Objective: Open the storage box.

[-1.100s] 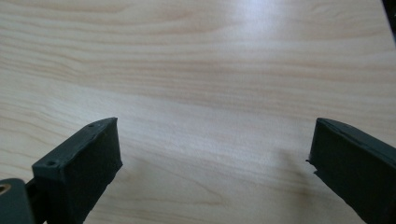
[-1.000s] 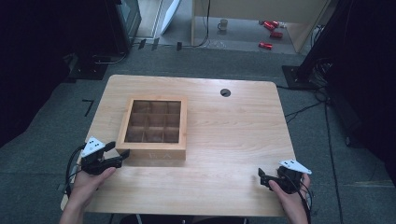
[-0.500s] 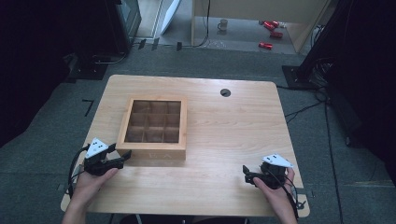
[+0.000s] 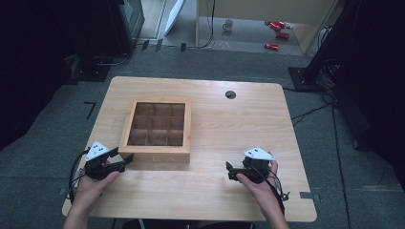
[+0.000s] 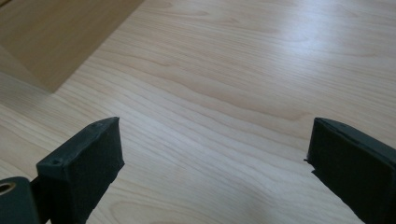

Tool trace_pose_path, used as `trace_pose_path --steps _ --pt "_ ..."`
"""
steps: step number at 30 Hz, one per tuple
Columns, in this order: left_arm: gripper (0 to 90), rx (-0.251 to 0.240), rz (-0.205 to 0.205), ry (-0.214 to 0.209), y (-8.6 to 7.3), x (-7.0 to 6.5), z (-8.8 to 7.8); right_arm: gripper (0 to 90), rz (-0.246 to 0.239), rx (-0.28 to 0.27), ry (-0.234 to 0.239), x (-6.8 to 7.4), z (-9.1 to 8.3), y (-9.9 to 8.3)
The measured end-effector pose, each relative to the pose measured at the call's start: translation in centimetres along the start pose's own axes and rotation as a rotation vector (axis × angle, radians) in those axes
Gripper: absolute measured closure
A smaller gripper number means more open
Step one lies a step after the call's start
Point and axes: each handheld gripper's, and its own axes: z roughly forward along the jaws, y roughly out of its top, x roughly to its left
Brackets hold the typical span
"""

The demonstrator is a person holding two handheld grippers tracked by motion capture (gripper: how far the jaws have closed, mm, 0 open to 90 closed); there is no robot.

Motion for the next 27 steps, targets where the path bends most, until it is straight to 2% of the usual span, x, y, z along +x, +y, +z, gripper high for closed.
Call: trace_pose_path --steps 4,16,27 --pt "39.9 0.014 -0.017 -0.008 0.1 0.1 -0.1 3.4 -0.015 -0.008 0.020 1.1 0.6 0.8" --pt "40.9 0.024 -0.033 -0.013 0.3 0.2 -0.1 3.7 -0.055 -0.024 0.090 4.8 2.1 3.1" --pt "41.1 0.025 -0.021 -0.004 0.5 0.1 -0.2 3.7 -0.097 -0.027 0.139 8.0 3.8 4.4"
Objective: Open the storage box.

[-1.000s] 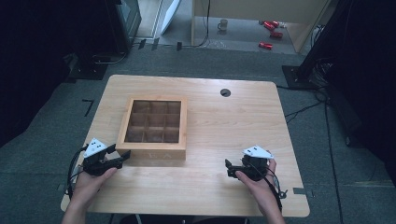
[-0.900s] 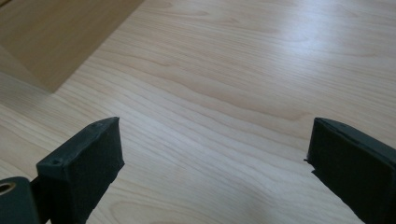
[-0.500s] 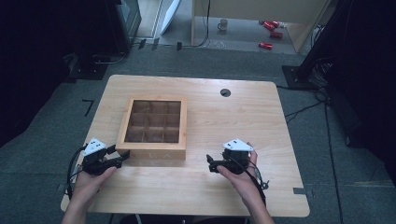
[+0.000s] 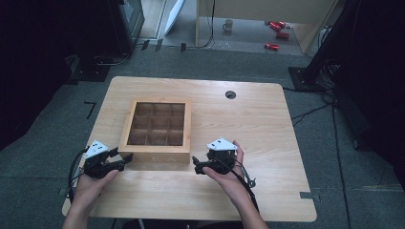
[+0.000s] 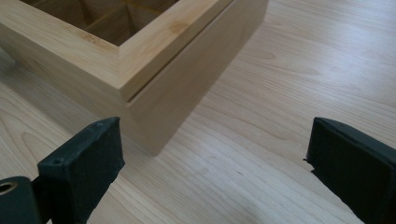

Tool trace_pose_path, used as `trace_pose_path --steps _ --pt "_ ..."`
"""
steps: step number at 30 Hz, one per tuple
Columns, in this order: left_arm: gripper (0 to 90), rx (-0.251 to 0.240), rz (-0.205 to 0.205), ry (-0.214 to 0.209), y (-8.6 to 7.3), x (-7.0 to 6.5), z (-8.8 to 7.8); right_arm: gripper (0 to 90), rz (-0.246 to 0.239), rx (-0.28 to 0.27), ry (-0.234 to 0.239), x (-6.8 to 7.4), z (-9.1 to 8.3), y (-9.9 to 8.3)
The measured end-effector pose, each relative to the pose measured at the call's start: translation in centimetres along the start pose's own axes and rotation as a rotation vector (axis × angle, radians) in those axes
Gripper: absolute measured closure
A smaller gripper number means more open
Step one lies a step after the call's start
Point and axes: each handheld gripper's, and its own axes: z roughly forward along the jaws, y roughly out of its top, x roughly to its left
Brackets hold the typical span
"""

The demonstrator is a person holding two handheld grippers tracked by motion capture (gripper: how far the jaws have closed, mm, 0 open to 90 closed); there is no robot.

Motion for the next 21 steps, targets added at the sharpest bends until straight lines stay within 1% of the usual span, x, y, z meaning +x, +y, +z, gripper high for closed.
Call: trace_pose_path --steps 2,6,11,14,16,17,19,21 --pt "41.1 -0.002 -0.005 0.004 0.1 -0.1 0.0 3.7 -0.004 0.001 0.007 0.4 0.4 0.1" --pt "41.1 -0.004 0.006 0.013 0.2 -0.2 -0.1 3.7 -0.006 -0.002 0.025 0.9 1.2 0.2" --pt "41.2 -0.015 0.009 0.010 0.3 -0.2 -0.3 5.3 0.010 -0.014 0.040 1.4 2.0 0.4" --pt "41.2 -0.022 0.009 0.007 0.5 -0.3 -0.4 8.4 0.017 -0.030 0.040 1.7 2.3 0.6" --pt "41.2 -0.024 0.011 0.006 0.5 -0.2 -0.4 12.6 0.019 -0.045 0.035 1.8 2.4 0.7" --pt "41.1 -0.024 0.009 0.004 0.5 -0.2 -0.4 13.3 0.019 -0.045 0.037 1.8 2.5 0.7" --pt "41.1 -0.026 0.007 0.002 0.5 -0.2 -0.4 16.1 0.010 -0.050 0.040 2.0 2.6 0.7" --pt "41.1 -0.032 0.003 -0.003 0.5 -0.2 -0.5 19.7 0.004 -0.066 0.049 2.1 2.7 0.7"
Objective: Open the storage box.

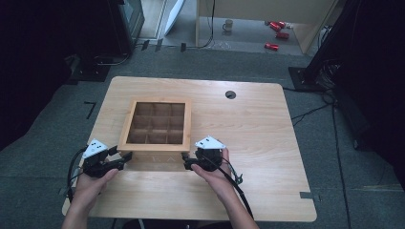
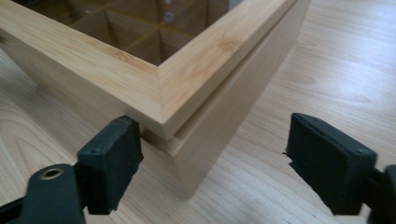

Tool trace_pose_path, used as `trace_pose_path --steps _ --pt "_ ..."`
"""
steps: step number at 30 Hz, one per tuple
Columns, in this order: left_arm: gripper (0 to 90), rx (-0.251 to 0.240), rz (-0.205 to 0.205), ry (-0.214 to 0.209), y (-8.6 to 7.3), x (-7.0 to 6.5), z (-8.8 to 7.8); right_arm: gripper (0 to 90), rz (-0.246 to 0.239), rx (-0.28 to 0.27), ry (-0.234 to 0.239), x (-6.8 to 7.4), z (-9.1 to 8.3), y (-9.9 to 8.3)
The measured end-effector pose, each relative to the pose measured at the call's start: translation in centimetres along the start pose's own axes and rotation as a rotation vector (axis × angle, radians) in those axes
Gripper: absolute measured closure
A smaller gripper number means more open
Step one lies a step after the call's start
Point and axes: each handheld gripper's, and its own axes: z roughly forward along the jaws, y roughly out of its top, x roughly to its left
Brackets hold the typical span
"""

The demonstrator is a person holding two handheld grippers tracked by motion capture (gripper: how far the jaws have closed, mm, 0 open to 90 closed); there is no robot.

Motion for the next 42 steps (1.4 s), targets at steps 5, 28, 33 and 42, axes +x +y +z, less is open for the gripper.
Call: trace_pose_path --steps 5,28,33,42 --pt "41.4 -0.028 -0.021 -0.016 0.1 0.2 -0.1 23.2 -0.030 -0.048 -0.003 0.5 -0.1 0.1" --pt "22.7 0.166 0.012 0.155 -4.4 1.2 1.9 23.1 -0.097 -0.133 -0.023 0.1 -1.3 3.3" --pt "23.3 0.152 0.030 0.197 -4.6 0.9 2.1 23.0 -0.127 -0.153 -0.026 0.2 -1.6 4.4" --pt "23.4 0.144 0.027 0.215 -4.7 0.9 2.2 22.8 -0.153 -0.187 -0.033 0.0 -2.2 7.1"
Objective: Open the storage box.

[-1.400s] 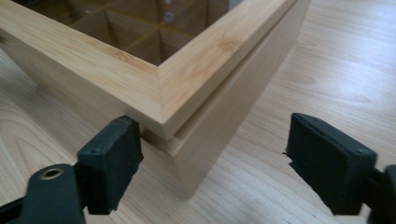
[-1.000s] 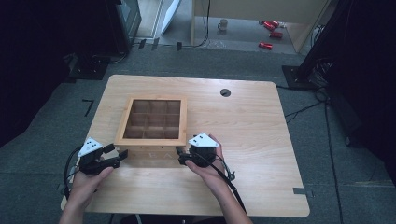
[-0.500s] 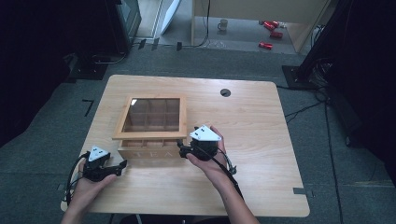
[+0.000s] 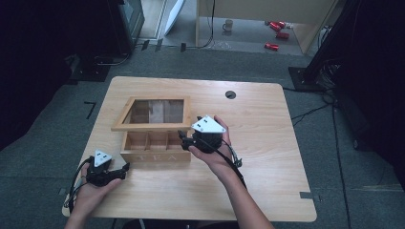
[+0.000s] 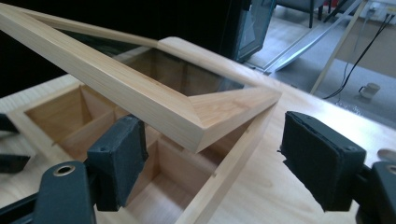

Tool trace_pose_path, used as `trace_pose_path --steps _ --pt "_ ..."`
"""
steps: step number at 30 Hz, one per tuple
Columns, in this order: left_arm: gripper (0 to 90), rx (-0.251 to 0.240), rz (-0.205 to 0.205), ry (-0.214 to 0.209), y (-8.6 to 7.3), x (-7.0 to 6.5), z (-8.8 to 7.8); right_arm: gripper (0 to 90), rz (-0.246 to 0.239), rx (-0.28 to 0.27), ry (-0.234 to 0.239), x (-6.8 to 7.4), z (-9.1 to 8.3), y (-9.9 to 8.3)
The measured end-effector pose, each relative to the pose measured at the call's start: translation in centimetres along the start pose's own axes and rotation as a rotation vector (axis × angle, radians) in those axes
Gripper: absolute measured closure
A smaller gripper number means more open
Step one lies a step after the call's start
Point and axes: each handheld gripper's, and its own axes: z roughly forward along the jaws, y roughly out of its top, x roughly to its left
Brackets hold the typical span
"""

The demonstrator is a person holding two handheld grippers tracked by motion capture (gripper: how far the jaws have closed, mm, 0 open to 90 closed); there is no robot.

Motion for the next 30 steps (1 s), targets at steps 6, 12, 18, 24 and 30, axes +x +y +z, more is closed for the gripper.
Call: trace_pose_path --steps 6,12,18,24,30 --pt "23.8 -0.008 0.000 0.004 -0.3 -0.1 -0.2 20.7 -0.020 -0.001 0.004 -0.7 0.7 2.0" --pt "25.1 -0.012 -0.007 0.004 -0.6 0.0 -0.5 20.2 0.002 -0.005 0.012 -1.7 1.8 3.6" --pt "25.3 -0.017 -0.025 -0.018 -0.7 0.3 -0.7 19.1 0.018 -0.033 0.014 -2.8 2.6 5.1" --pt "25.2 -0.021 -0.035 -0.028 -0.7 0.4 -0.7 18.9 0.013 -0.036 0.016 -3.8 3.8 6.3" --pt "25.3 -0.022 -0.042 -0.036 -0.7 0.5 -0.6 23.8 -0.043 -0.009 0.034 -4.5 5.9 6.5"
